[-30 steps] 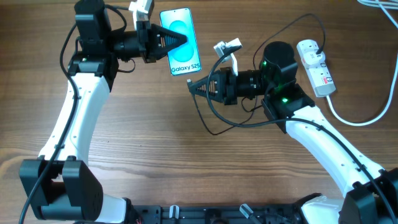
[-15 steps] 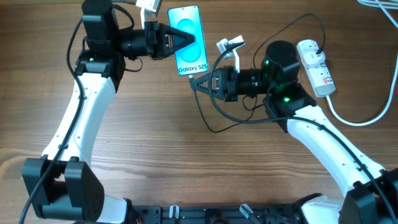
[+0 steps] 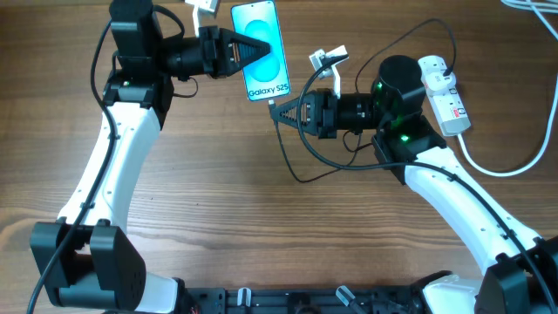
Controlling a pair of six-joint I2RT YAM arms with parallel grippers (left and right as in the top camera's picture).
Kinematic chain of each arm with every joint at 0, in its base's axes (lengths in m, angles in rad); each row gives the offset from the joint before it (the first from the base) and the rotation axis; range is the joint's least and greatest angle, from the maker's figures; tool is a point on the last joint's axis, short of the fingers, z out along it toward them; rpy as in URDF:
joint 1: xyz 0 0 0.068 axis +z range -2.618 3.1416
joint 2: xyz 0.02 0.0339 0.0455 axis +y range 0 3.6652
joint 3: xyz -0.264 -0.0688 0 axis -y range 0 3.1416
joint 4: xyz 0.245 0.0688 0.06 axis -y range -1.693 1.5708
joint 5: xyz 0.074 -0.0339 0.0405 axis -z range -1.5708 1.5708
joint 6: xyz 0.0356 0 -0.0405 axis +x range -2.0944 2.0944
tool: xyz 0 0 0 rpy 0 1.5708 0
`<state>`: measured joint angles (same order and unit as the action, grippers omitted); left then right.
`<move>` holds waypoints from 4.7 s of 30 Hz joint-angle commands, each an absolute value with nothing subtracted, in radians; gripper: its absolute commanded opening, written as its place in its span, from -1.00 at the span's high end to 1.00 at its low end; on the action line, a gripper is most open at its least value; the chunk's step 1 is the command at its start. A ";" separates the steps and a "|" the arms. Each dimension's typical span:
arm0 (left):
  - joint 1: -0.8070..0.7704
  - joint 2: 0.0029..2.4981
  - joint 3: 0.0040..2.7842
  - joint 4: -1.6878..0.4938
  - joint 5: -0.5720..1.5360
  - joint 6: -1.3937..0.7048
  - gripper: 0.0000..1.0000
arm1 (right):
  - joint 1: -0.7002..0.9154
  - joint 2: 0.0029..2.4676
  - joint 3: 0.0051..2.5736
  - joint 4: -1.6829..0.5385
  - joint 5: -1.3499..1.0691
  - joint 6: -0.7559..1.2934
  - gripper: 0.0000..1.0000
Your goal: Plug charger to phone and switch on socket
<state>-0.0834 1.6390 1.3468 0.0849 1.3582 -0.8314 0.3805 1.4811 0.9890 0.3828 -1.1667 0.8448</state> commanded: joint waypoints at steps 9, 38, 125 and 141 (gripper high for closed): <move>-0.088 1.631 1.359 0.094 1.364 -0.884 0.92 | 0.378 1.483 1.000 0.389 -1.159 0.867 0.92; -0.088 1.631 1.359 0.094 1.368 -0.924 0.92 | 0.378 1.484 1.000 0.427 -1.148 0.972 0.91; -0.121 1.633 1.359 -0.727 1.020 -0.816 0.92 | 0.312 1.485 0.999 0.178 -1.070 0.790 -0.99; -0.245 1.640 1.359 -0.784 0.394 -0.500 0.92 | 0.010 1.481 1.202 -0.586 -0.741 0.337 -0.99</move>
